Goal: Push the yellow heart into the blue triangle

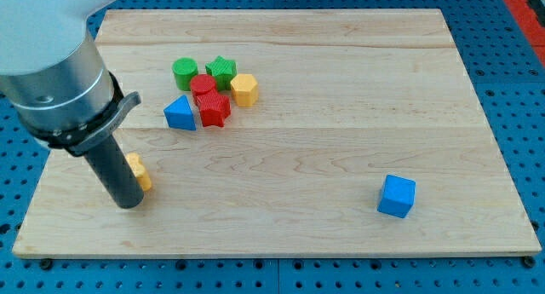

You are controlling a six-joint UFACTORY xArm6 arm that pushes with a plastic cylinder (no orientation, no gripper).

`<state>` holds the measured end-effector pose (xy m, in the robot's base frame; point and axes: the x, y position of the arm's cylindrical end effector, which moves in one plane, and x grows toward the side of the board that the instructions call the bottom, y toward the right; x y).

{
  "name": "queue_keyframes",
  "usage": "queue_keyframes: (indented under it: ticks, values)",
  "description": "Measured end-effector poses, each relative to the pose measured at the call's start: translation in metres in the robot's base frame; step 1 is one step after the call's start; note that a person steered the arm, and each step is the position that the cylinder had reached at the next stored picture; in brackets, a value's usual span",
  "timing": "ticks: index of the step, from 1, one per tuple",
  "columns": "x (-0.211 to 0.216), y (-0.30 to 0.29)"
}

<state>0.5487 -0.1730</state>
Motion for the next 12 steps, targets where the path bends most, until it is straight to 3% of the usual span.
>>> queue_keyframes:
  ticks: [8, 11, 12]
  values:
    - [-0.104, -0.021]
    - [-0.111, 0.011]
    - [-0.083, -0.001]
